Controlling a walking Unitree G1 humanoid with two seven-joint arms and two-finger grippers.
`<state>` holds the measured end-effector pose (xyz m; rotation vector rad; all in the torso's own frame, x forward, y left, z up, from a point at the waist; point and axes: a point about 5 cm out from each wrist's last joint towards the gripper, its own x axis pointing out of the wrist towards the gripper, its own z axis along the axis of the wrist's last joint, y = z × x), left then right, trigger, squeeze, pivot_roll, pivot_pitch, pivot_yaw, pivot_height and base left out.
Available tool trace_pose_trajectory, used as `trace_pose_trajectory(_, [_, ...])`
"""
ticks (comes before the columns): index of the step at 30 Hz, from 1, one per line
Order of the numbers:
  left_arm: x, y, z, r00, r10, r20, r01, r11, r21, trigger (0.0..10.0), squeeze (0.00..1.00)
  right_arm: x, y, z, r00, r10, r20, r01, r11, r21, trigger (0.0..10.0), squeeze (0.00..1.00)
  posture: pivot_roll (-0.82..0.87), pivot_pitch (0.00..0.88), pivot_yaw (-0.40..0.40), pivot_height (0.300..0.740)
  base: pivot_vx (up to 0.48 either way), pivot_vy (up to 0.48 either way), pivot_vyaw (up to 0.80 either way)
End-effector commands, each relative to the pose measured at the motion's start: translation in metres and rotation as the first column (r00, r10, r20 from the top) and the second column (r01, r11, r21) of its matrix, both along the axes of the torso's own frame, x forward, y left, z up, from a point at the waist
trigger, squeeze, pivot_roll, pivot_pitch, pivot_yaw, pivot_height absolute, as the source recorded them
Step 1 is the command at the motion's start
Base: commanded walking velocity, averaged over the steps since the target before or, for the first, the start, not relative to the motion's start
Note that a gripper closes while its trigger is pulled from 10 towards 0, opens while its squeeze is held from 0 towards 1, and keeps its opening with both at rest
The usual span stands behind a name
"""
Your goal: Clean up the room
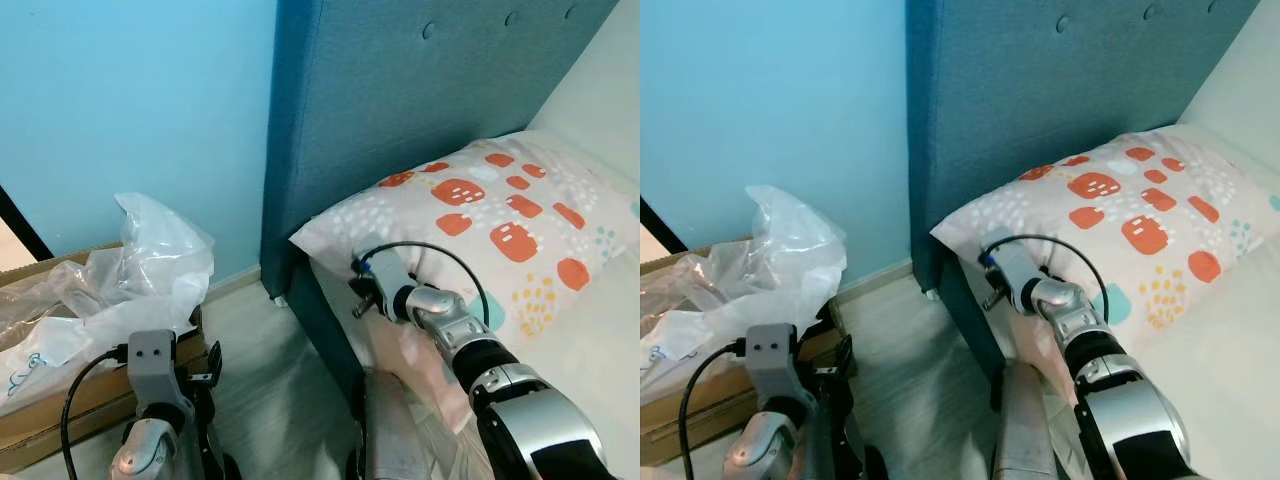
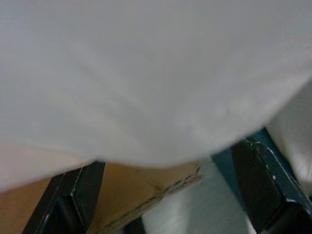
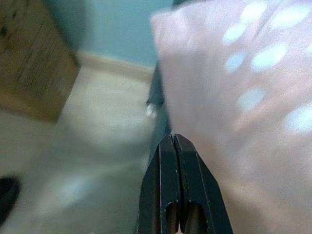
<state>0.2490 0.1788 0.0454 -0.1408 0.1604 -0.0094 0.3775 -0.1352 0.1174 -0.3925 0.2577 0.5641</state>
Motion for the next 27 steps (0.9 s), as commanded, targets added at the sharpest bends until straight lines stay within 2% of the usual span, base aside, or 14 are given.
trace_pose_trajectory(1, [-0.004, -0.005, -0.010, 0.999, 0.000, -0.038, -0.001, 1.000, -0.020, 10.0, 0.00, -0.001, -0.011, -0.004, 0.996, -0.078, 0.030, 0.078, 0.997, -0.018, 10.0, 0.00, 0.05, 0.199, -0.138, 0.431, 0.000, 0.000, 0.00])
trace_pose_trajectory(4, [-0.002, -0.006, -0.010, 0.999, -0.001, -0.035, 0.001, 1.000, -0.021, 10.0, 0.00, -0.003, -0.004, -0.003, 0.999, -0.037, 0.012, 0.037, 0.998, 0.045, 10.0, 0.00, 0.04, 0.185, -0.139, 0.431, 0.000, 0.000, 0.00])
trace_pose_trajectory(5, [0.001, -0.007, -0.009, 1.000, -0.003, -0.029, 0.002, 1.000, -0.024, 10.0, 0.00, -0.015, 0.019, -0.002, 0.991, 0.131, -0.014, -0.126, 0.978, 0.169, 10.0, 0.00, 0.03, 0.166, -0.144, 0.431, 0.000, 0.000, 0.00])
trace_pose_trajectory(6, [0.004, -0.008, -0.009, 1.000, -0.004, -0.026, 0.003, 1.000, -0.027, 10.0, 0.00, -0.029, 0.038, 0.000, 0.961, 0.276, -0.010, -0.263, 0.926, 0.269, 10.0, 0.00, 0.02, 0.154, -0.147, 0.431, 0.000, 0.000, 0.00])
trace_pose_trajectory(7, [0.004, -0.008, -0.009, 1.000, -0.004, -0.026, 0.003, 1.000, -0.027, 10.0, 0.00, -0.029, 0.038, 0.000, 0.961, 0.276, -0.010, -0.263, 0.926, 0.269, 10.0, 0.00, 0.02, 0.154, -0.147, 0.431, 0.000, 0.000, 0.00])
trace_pose_trajectory(8, [0.007, -0.009, -0.009, 1.000, -0.005, -0.024, 0.004, 1.000, -0.029, 10.0, 0.00, -0.039, 0.050, 0.003, 0.928, 0.373, 0.005, -0.353, 0.874, 0.333, 10.0, 0.00, 0.02, 0.150, -0.148, 0.431, 0.000, 0.000, 0.00])
trace_pose_trajectory(9, [0.011, -0.011, -0.008, 1.000, -0.004, -0.015, 0.003, 0.999, -0.034, 10.0, 0.00, -0.047, 0.062, 0.004, 0.919, 0.393, 0.020, -0.366, 0.835, 0.410, 10.0, 0.00, 0.02, 0.130, -0.152, 0.431, 0.000, 0.000, 0.00])
trace_pose_trajectory(10, [0.016, -0.013, -0.006, 1.000, -0.005, -0.005, 0.005, 0.999, -0.040, 10.0, 0.00, -0.048, 0.068, 0.003, 0.938, 0.345, 0.012, -0.307, 0.816, 0.489, 10.0, 0.00, 0.01, 0.112, -0.151, 0.431, 0.000, 0.000, 0.00])
trace_pose_trajectory(11, [0.016, -0.013, -0.006, 1.000, -0.005, -0.005, 0.005, 0.999, -0.040, 10.0, 0.00, -0.048, 0.068, 0.003, 0.938, 0.345, 0.012, -0.307, 0.816, 0.489, 10.0, 0.00, 0.01, 0.112, -0.151, 0.431, 0.000, 0.000, 0.00])
trace_pose_trajectory(15, [0.032, -0.025, 0.002, 0.998, -0.049, 0.031, 0.050, 0.998, -0.033, 10.0, 0.00, -0.047, 0.081, -0.004, 0.976, 0.214, -0.037, -0.147, 0.777, 0.613, 10.0, 0.00, 0.01, 0.075, -0.142, 0.431, 0.000, 0.000, 0.00])
trace_pose_trajectory(20, [0.040, -0.030, 0.006, 0.996, -0.077, 0.050, 0.078, 0.997, -0.017, 10.0, 0.00, -0.046, 0.080, -0.004, 0.983, 0.174, -0.056, -0.097, 0.756, 0.647, 10.0, 0.00, 0.01, 0.053, -0.130, 0.436, 0.000, 0.000, 0.00])
trace_pose_trajectory(25, [0.054, -0.049, 0.021, 0.976, -0.186, 0.113, 0.186, 0.982, 0.003, 10.0, 0.00, -0.043, 0.071, -0.005, 0.992, 0.109, -0.069, -0.037, 0.755, 0.655, 10.0, 0.00, 0.01, 0.019, -0.110, 0.451, 0.000, 0.000, 0.00])
trace_pose_trajectory(26, [0.058, -0.063, 0.029, 0.950, -0.271, 0.153, 0.276, 0.961, -0.012, 10.0, 0.00, -0.040, 0.066, -0.005, 0.996, 0.057, -0.075, 0.005, 0.765, 0.644, 10.0, 0.00, 0.01, 0.004, -0.103, 0.461, 0.000, 0.000, 0.00])
trace_pose_trajectory(27, [0.058, -0.063, 0.029, 0.950, -0.271, 0.153, 0.276, 0.961, -0.012, 10.0, 0.00, -0.040, 0.066, -0.005, 0.996, 0.057, -0.075, 0.005, 0.765, 0.644, 10.0, 0.00, 0.01, 0.004, -0.103, 0.461, 0.000, 0.000, 0.00])
